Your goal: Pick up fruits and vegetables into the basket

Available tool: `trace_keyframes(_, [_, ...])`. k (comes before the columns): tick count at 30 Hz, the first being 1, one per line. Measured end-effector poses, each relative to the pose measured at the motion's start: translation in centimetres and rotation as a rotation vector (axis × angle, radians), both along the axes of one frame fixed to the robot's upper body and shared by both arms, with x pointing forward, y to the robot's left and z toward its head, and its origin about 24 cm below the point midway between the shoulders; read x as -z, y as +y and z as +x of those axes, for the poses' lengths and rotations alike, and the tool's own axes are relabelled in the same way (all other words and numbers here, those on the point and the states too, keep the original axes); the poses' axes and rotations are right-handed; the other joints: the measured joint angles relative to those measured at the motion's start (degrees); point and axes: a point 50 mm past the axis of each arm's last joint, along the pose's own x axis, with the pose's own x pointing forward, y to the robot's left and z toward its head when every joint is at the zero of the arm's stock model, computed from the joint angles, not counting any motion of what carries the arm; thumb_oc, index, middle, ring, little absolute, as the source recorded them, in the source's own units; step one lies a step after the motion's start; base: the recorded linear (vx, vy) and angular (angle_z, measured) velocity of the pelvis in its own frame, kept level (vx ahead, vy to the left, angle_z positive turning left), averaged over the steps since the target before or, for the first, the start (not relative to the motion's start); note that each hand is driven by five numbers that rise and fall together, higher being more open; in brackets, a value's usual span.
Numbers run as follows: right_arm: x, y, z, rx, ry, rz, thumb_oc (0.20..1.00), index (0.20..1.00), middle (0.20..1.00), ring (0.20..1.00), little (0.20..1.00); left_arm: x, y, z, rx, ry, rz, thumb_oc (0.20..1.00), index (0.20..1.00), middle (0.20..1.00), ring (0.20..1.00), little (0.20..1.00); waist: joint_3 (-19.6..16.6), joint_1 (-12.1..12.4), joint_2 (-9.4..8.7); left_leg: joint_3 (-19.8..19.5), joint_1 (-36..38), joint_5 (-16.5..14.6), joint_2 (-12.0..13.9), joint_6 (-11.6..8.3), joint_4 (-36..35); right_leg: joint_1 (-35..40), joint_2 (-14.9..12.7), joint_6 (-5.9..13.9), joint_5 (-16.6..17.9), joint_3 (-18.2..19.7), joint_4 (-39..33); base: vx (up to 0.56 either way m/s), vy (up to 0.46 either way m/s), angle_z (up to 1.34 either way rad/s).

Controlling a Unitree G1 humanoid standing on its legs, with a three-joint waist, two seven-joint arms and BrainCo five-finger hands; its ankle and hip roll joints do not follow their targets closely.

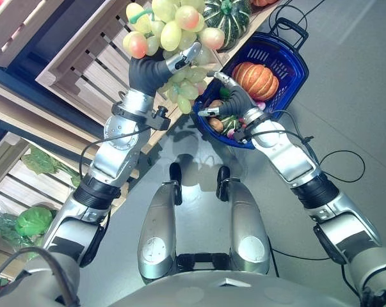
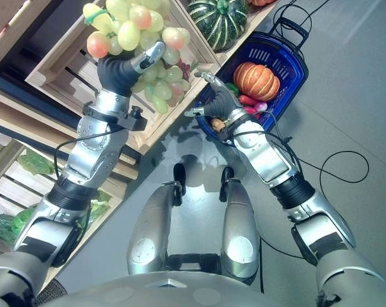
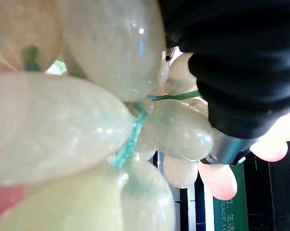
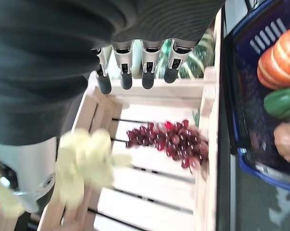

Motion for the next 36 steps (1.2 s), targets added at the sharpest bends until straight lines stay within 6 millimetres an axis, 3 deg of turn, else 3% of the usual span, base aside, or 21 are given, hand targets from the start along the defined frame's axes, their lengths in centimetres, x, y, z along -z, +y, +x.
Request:
trace_keyframes(13, [-0.2,-1.1,0.2,0.134,-0.041,0.09,1.0,1.0,1.0,1.0,1.0,-0.3,1.0,0.2,-0.001,0.034,-0.097,0.2,0.2,0.2,0.2,0.2,0.0,-0.36,0.0,0.93,0.52,-0.15,-0.06,0.26,-0.08,0.0,0.02,0.32,0.23,0.96,-0.14,0.0,0.02,-0.03])
trace_keyframes(16, [0.4,-1.3,-0.3,0.105,0.014,0.196,1.0,1.0,1.0,1.0,1.0,0.1,1.9,0.1,-0.04,0.039,-0.132,0.2,0.2,0.2,0.2,0.2,0.0,-0.92,0.0,1.03,0.57,-0.22,-0.05,0.28,-0.12,0.03,0.02,0.32,0.23,1.0,-0.22,-0.01,0.022,0.0])
trace_keyframes(22, [2.9,1.2,-2.6,-0.122,0.23,0.523,1.0,1.0,1.0,1.0,1.0,1.4,1.9,-0.5,-0.042,0.058,-0.168,0.2,0.2,0.2,0.2,0.2,0.0,-1.38,0.01,1.15,0.62,-0.31,-0.03,0.26,-0.16,-0.04,0.03,0.33,0.21,1.12,-0.16,0.0,0.0,0.0])
trace_keyframes(29, [0.4,2.1,-4.3,-0.297,0.124,0.719,1.0,1.0,1.0,1.0,1.0,2.0,2.3,-0.6,-0.174,0.045,-0.163,0.2,0.2,0.2,0.2,0.2,-0.01,-1.4,0.02,1.63,0.62,-0.3,-0.01,0.26,-0.41,-0.31,-0.02,0.62,0.03,1.47,-0.03,0.0,0.0,0.0])
trace_keyframes(36, [-2.0,2.9,-5.8,-0.47,0.014,0.741,1.0,1.0,1.0,1.0,1.0,2.5,2.5,-0.8,-0.281,0.024,-0.135,0.2,0.2,0.2,0.2,0.2,-0.01,-1.37,0.05,2.0,0.61,-0.1,-0.02,0.27,-0.99,-0.87,-0.01,0.33,0.17,1.84,0.21,0.0,0.001,-0.02])
